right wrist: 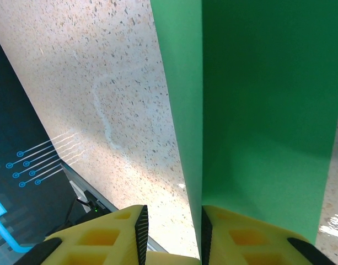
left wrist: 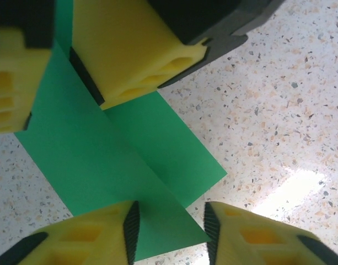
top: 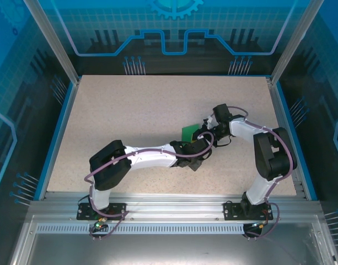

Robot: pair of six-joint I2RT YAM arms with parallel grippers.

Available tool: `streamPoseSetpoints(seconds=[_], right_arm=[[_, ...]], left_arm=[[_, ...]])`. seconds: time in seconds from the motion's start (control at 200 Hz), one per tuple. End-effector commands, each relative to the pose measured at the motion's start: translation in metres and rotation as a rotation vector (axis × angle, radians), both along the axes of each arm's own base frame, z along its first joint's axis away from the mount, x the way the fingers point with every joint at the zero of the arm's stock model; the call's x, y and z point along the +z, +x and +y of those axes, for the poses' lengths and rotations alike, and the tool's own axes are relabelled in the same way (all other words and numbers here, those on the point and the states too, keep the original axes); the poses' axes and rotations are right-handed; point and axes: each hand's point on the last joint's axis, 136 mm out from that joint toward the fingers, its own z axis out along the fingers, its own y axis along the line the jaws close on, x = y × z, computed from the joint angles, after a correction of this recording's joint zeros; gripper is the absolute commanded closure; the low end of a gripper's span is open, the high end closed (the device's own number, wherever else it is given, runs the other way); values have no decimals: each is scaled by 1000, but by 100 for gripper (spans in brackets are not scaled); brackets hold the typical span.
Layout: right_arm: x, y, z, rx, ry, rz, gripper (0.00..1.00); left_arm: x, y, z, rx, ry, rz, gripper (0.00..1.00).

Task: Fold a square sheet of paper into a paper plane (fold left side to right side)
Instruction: Fold the triangle a second time at the center of the table.

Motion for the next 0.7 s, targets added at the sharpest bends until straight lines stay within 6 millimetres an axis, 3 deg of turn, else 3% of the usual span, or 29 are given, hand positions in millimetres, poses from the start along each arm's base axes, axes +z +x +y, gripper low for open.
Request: streamPoseSetpoints(seconds=[0.0, 0.455, 0.695], right_arm=[[2, -2, 4, 27, -15, 0, 68], [3, 1, 1, 44, -42, -27, 68], [18, 6, -4, 41, -47, -82, 64]], left_arm=[[5, -1, 1, -4, 11, -10, 66], [9, -6, 0, -16, -9, 7, 92], [10, -6, 0, -16, -18, 22, 97]])
